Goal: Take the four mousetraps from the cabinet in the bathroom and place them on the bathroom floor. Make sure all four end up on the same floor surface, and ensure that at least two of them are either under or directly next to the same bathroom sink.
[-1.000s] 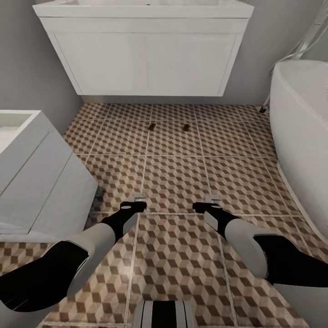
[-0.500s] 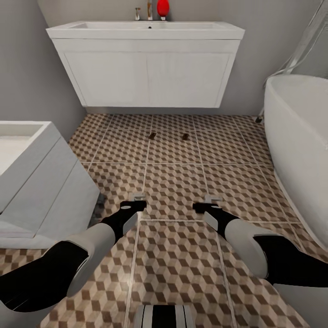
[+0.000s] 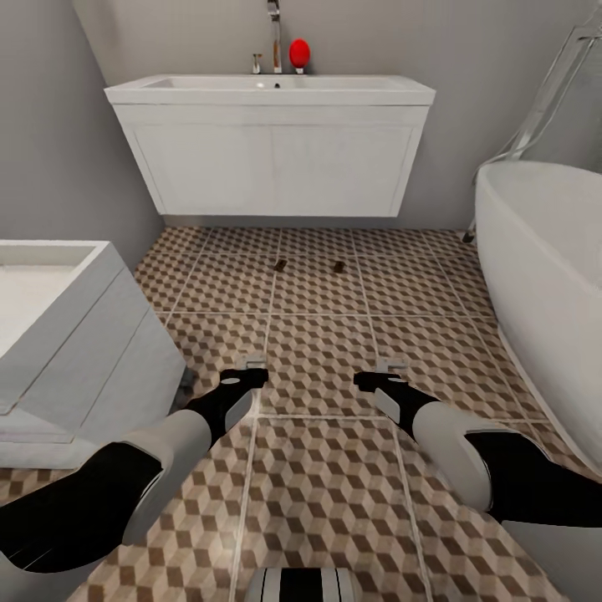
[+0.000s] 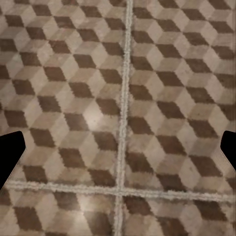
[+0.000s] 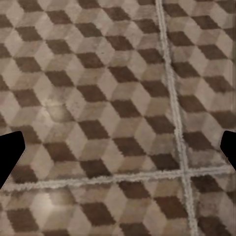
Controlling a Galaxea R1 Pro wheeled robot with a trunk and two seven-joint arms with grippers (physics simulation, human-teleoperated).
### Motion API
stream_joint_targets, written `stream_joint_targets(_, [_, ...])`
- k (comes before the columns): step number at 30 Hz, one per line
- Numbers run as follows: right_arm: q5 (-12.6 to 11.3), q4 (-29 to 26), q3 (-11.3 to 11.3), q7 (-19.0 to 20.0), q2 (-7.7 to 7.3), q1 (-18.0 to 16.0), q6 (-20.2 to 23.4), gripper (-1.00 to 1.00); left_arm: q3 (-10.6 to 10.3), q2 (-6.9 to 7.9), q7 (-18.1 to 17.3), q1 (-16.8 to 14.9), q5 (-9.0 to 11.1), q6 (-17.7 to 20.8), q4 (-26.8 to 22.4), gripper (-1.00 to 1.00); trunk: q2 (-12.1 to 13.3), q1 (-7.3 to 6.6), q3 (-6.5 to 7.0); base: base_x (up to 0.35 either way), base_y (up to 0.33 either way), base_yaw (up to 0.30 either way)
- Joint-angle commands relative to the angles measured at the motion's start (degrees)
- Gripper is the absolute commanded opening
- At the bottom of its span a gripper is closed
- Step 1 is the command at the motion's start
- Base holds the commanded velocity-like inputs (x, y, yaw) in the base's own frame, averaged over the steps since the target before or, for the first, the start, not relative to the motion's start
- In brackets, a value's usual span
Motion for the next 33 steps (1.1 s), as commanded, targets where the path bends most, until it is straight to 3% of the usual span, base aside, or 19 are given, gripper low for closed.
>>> stream_joint_targets(1, [-0.4,0.1,0.0,-0.2,0.00,-0.1,0.0,1.00,-0.5,0.01,0.3,0.0,0.5,0.1,0.0,1.00,0.0,-0.03,0.19,0.000,0.000,0.000])
stream_joint_targets(17, [-0.4,0.1,0.0,-0.4,-0.07,0.1,0.1,1.00,-0.5,0.15,0.3,0.0,0.9,0.1,1.2,1.00,0.2,-0.44,3.73,0.000,0.000,0.000])
stream_joint_targets(33, [-0.3,0.1,0.3,-0.5,-0.49,4.2,0.1,1.00,-0.4,0.32,0.3,0.0,1.4,0.2,4.7,1.00,0.4,-0.86,7.28,0.000,0.000,0.000])
